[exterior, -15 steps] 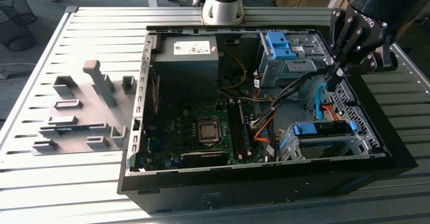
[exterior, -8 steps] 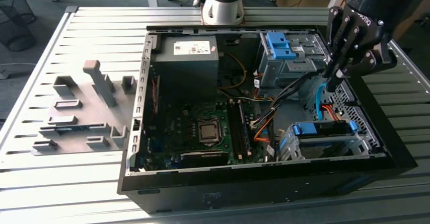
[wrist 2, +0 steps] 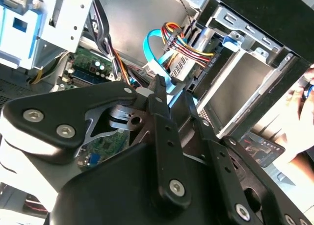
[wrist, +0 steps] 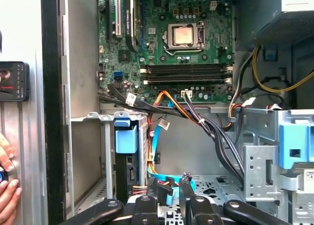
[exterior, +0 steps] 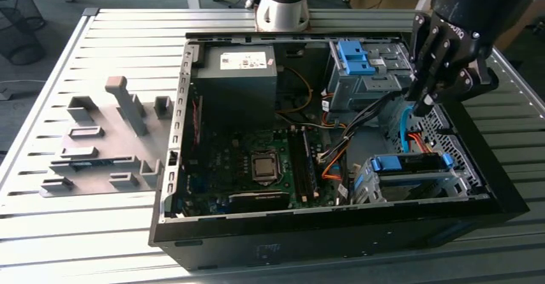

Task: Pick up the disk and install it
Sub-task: 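Insert the second disk wire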

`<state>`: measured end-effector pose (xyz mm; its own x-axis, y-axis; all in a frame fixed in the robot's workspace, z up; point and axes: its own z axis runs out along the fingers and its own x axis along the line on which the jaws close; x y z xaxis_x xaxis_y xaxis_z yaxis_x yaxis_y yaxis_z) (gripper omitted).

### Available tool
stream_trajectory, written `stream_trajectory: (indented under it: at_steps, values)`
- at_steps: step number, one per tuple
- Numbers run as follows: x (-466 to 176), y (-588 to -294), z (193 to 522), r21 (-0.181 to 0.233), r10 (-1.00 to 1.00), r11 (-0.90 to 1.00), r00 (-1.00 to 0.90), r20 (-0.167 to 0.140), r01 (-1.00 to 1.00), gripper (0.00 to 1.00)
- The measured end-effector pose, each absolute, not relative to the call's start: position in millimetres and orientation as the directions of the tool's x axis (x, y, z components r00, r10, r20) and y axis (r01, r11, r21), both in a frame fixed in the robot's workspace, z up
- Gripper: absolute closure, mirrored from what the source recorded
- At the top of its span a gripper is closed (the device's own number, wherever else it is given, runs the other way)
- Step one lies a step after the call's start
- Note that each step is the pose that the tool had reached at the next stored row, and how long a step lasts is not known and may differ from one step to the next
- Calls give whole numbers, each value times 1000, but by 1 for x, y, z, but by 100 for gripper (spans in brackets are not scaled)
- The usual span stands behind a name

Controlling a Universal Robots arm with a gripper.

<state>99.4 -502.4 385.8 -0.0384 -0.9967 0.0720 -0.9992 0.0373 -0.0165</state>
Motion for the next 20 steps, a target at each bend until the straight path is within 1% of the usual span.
stream_trajectory:
  at_steps: [6,7,8,9,10,11,16,20]
  values:
    - [100,-501,382,-18,-993,37,-39,114,-999,69]
    - [100,-501,381,-18,-992,37,-39,119,-999,70]
    - [100,-501,380,-18,-991,37,-39,125,-999,77]
    - [100,-501,379,-19,-991,37,-40,130,-999,77]
    - [100,-501,378,-19,-990,37,-40,135,-999,83]
    - [101,-500,377,-19,-990,38,-40,138,-999,84]
    - [101,-501,373,-19,-989,38,-40,140,-999,84]
    - [100,-507,371,-19,-992,38,-40,116,-999,84]
